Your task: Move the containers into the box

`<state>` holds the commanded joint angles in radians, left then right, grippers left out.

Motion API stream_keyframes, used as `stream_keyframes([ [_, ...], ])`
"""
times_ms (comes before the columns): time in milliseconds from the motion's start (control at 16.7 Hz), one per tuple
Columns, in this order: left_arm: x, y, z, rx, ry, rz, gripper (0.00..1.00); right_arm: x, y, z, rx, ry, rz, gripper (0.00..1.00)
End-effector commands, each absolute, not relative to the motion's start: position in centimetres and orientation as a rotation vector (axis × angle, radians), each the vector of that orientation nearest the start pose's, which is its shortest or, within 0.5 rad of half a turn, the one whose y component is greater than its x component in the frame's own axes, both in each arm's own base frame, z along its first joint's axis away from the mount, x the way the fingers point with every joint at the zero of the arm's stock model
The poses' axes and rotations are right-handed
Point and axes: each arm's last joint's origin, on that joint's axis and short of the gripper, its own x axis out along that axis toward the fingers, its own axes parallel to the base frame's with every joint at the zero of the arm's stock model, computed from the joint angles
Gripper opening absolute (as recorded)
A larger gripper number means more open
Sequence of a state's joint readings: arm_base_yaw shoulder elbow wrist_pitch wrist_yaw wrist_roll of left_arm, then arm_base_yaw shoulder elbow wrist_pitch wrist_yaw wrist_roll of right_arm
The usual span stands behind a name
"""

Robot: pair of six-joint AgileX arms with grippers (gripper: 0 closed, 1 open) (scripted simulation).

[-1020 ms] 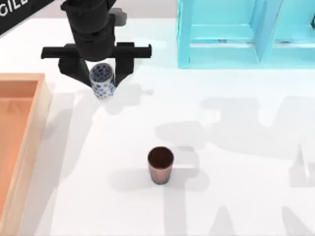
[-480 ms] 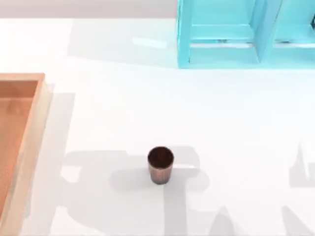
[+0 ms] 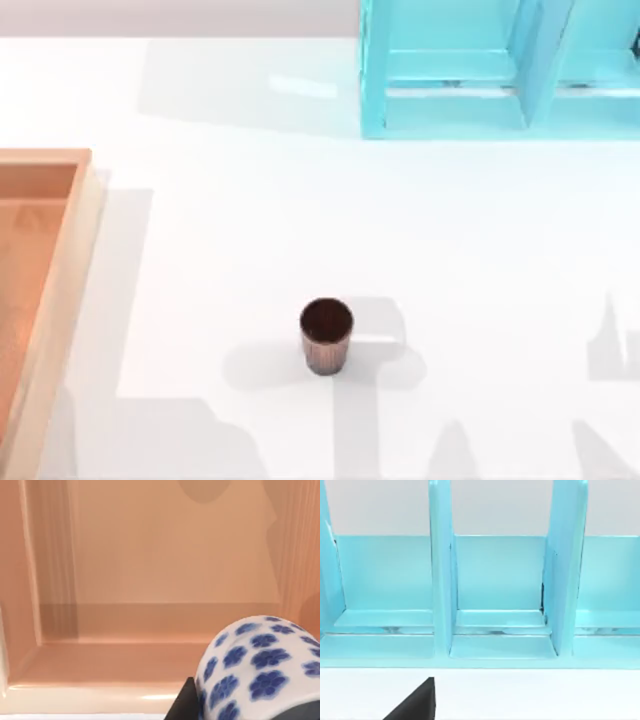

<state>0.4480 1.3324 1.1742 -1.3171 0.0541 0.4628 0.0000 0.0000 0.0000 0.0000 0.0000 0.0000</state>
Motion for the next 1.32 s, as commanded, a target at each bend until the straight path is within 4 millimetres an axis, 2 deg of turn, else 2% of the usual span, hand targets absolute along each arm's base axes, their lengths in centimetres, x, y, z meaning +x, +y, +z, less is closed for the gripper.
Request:
stream_keyframes([
  [300, 20.4, 9.7, 27.4, 0.013, 1.462, -0.023, 0.00, 10.6, -0.1, 16.0, 0.000, 0.000, 0.000, 1.00],
  [660, 20.7, 9.8, 22.1, 0.011, 1.457, -0.019, 0.00, 10.6, -0.1, 16.0, 0.000, 0.000, 0.000, 1.00],
  [780, 20.7, 9.8, 21.4, 0.010, 1.461, -0.020, 0.00, 10.6, -0.1, 16.0, 0.000, 0.000, 0.000, 1.00],
  [960, 20.7, 9.8, 21.4, 0.010, 1.461, -0.020, 0.00, 10.6, -0.1, 16.0, 0.000, 0.000, 0.000, 1.00],
  [1320, 20.7, 9.8, 21.4, 0.010, 1.461, -0.020, 0.45, 10.6, -0.1, 16.0, 0.000, 0.000, 0.000, 1.00],
])
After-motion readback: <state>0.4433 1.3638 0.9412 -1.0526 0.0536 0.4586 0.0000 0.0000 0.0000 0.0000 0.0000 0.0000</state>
